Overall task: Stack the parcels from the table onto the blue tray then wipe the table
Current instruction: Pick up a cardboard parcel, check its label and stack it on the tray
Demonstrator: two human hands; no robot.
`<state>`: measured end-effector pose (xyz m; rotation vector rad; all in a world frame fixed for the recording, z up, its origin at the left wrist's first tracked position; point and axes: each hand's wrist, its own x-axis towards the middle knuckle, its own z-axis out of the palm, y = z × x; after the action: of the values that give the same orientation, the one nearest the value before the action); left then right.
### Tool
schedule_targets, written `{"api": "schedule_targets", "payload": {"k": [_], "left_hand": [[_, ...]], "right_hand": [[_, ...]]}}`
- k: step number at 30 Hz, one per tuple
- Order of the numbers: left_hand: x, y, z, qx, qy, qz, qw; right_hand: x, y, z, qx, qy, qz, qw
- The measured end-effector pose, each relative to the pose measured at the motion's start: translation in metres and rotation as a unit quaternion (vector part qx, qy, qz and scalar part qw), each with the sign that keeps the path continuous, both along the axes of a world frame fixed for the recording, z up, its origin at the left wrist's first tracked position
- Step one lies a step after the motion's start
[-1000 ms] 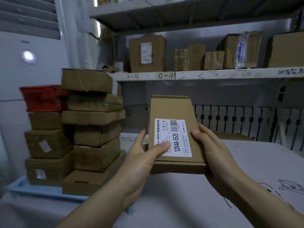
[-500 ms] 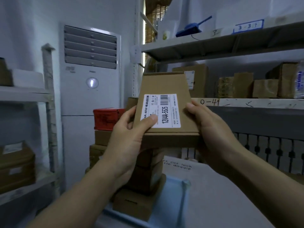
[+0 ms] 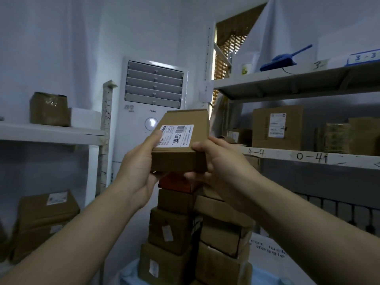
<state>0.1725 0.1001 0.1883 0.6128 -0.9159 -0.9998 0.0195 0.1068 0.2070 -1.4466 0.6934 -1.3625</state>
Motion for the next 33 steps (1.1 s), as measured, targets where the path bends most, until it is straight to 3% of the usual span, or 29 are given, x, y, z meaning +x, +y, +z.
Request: {"api": "schedule_targets", "payload": {"k": [10,14,18,26,33], "left_hand": [[0.036,-0.091,0.027,0.076,0.054,0.023,0.995],[0.032,-0.116,0.036,0.075,0.017,0.040,0.996],[0.022,-0.134,0.031,0.094,-0.030,0.062,0.993],[0.011,-0.147,0.026,0.099,-0.045,0.067,0.992],[0.012,-0.155,0.025,0.086,-0.170,0.162,0.968]], "right_hand": [[0.057,-0.048,-0.015,0.002,-0.051,-0.047,0.998],[0.048,-0.052,-0.040,0.013,-0.003,-0.072,0.997],[0.040,-0.060,-0.049,0.014,-0.013,-0.099,0.995],[0.048,-0.079,-0.049,-0.014,0.023,-0.120,0.992],[0.056,-0.090,-0.043,-0.006,0.020,-0.124,0.992]]}}
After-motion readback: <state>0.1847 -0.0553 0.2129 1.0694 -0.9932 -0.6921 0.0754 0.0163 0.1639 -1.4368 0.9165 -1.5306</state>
